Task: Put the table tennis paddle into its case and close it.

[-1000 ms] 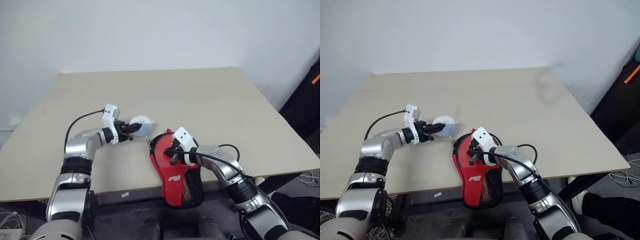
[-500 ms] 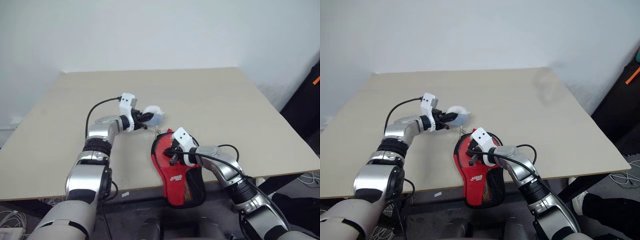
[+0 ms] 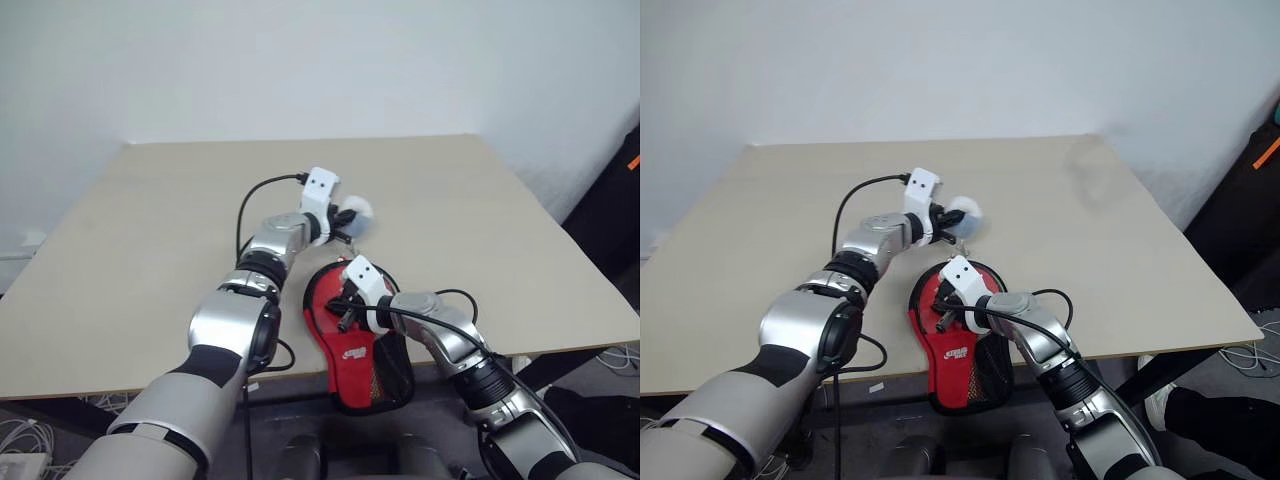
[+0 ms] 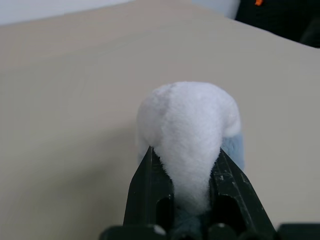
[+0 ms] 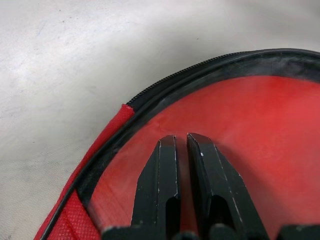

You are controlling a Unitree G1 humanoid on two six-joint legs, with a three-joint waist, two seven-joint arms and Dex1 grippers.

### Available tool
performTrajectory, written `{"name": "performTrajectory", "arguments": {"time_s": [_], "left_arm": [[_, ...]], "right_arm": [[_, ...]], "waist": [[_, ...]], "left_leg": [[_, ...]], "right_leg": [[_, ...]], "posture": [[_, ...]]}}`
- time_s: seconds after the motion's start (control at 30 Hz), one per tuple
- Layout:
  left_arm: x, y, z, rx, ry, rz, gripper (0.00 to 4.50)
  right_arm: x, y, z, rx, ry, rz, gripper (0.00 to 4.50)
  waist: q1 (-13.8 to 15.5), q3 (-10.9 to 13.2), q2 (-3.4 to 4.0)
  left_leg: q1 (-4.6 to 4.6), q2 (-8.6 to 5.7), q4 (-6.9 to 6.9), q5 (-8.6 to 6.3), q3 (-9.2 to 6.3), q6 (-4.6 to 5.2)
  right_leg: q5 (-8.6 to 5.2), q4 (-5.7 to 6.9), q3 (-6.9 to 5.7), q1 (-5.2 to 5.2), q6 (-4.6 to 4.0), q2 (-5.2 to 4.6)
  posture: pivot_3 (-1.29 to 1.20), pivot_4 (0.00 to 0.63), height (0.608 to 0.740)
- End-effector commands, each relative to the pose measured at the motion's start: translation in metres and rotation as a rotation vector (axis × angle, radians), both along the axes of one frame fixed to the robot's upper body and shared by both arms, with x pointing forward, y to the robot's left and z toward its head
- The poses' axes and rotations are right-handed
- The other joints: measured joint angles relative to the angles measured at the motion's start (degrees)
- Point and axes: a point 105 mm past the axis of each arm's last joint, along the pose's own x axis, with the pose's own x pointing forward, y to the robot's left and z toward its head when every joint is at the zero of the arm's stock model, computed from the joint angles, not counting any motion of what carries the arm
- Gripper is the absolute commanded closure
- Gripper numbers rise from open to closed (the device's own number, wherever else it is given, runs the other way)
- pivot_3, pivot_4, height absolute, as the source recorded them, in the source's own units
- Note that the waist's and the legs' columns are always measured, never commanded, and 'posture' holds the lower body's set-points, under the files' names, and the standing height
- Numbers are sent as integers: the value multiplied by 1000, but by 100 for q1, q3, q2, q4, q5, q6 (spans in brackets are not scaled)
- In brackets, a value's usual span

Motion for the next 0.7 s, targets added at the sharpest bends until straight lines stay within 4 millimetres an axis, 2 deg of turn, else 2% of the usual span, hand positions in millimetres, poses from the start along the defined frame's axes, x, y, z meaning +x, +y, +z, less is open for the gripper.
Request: {"name": "performTrajectory", "arguments": {"time_s": [0.03,0.13,0.23,0.3,0.4,0.6,0.7], "left_arm": [[-6,-42,42,-21,-139,-152,4094],[-29,-69,26,-6,-97,-349,4094],[-53,-77,3,41,-32,-543,4094],[-67,-72,-12,77,11,-655,4094],[-79,-62,-23,111,46,-747,4094],[-84,-44,-35,167,73,-785,4094],[-78,-34,-31,164,72,-746,3285]], "right_arm": [[-4,-3,-9,-32,28,-9,4131],[-3,-4,-8,-31,27,-18,4131],[-3,-6,-8,-31,27,-26,4131],[-3,-6,-8,-31,27,-27,4131],[-3,-5,-8,-30,28,-25,4131],[-3,-3,-7,-30,25,-17,4131],[-3,-3,-6,-31,23,-12,4131]], "waist": [[2,0,0],[1,0,0],[-2,0,1],[-13,-1,4],[-18,-1,4],[-14,-1,3],[-16,-1,3]], "left_leg": [[0,0,0,0,0,0],[-1,-1,0,0,1,0],[0,-1,-1,0,3,0],[1,-1,-2,0,5,0],[1,2,-3,0,3,0],[2,3,-2,-1,1,1],[3,3,-3,-1,0,1]], "right_leg": [[0,0,0,0,0,0],[0,0,0,1,1,-1],[-1,-1,1,1,1,-1],[-1,0,2,0,0,0],[-1,1,2,-2,-1,1],[-1,0,2,0,0,2],[-1,1,2,0,0,2]], "posture": [[0,0,698],[0,0,698],[0,0,698],[0,0,698],[0,0,698],[0,0,698],[0,0,698]]}}
